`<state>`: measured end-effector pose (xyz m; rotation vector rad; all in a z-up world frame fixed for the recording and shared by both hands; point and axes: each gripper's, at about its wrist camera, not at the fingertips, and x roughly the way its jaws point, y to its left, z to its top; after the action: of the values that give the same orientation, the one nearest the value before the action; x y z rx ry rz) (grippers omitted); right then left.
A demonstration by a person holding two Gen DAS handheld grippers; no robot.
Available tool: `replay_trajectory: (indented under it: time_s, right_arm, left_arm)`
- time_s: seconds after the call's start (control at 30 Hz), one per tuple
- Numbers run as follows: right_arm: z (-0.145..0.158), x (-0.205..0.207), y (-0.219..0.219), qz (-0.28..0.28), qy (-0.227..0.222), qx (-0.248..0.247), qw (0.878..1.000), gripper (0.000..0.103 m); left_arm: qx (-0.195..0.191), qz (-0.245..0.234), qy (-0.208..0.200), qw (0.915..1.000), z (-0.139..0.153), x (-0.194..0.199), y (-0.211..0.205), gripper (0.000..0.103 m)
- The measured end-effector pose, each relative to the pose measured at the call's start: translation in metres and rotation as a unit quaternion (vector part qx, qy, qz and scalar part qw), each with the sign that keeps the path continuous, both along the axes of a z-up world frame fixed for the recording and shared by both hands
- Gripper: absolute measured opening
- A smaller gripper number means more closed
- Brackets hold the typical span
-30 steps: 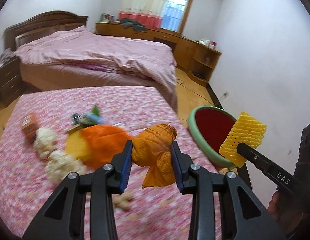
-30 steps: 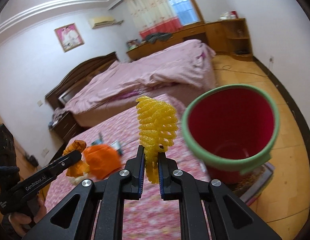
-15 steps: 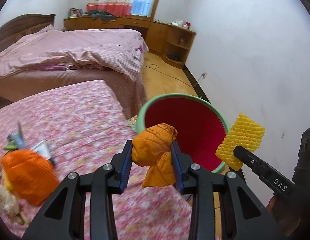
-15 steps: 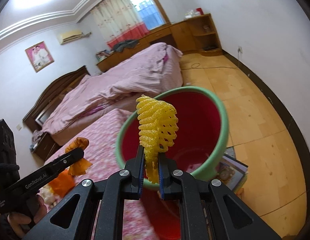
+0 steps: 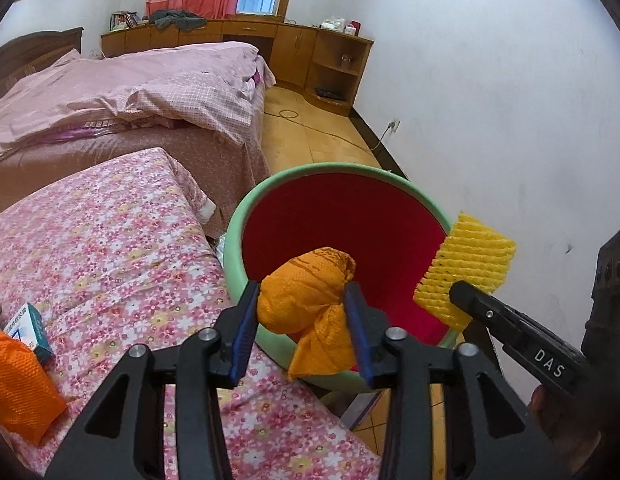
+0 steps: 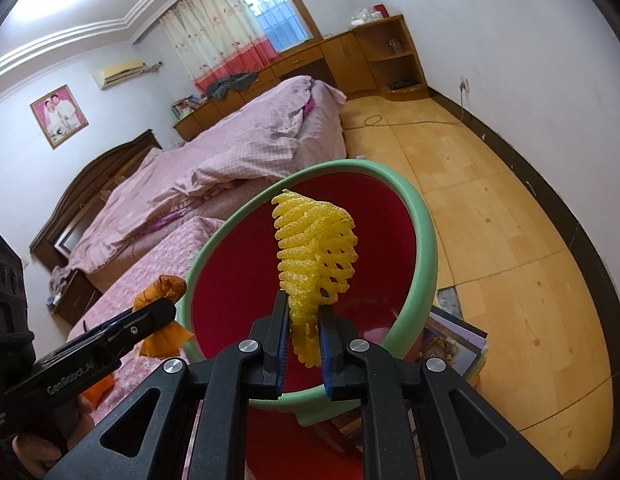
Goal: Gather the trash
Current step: 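Carry both items over the red bin and open both tools to drop them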
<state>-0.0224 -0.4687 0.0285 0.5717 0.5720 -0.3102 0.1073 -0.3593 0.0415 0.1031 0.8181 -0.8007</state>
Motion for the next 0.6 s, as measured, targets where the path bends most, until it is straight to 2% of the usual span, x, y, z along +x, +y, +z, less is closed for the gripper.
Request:
replay_trajectory:
  time_s: [0.13,0.23,0.37,0.5,0.6]
  right_arm:
    - [-0.002,0.003,-0.001,0.003,0.001,0.003,1.0,0.018]
    - [-0.002,0.003,-0.002,-0.001,-0.003,0.009,1.0,0.027]
    - [-0.002,0.002,-0.002,0.001,0.0,0.012,1.0,0.028]
    - [0.003,-0.003,0.002,0.001,-0.006,0.01,1.0,0.036]
    - [0.008,-0.009,0.006,0.0,-0.013,0.008,1.0,0.036]
  left_arm:
    - [0.001,0.004,0.003,1.0,-0.002,0.002,-0.001,0.055]
    - [0.002,0.009,0.005,0.9999,-0.002,0.003,0.001,0.055]
    - [-0.002,0.017,0.005,0.9998,0.002,0.001,0.008,0.055]
    - [-0.009,0.027,0.0,0.9996,0.01,-0.004,0.019,0.055]
    - [-0.013,0.035,-0.002,0.9993,0.016,-0.009,0.03,0.055]
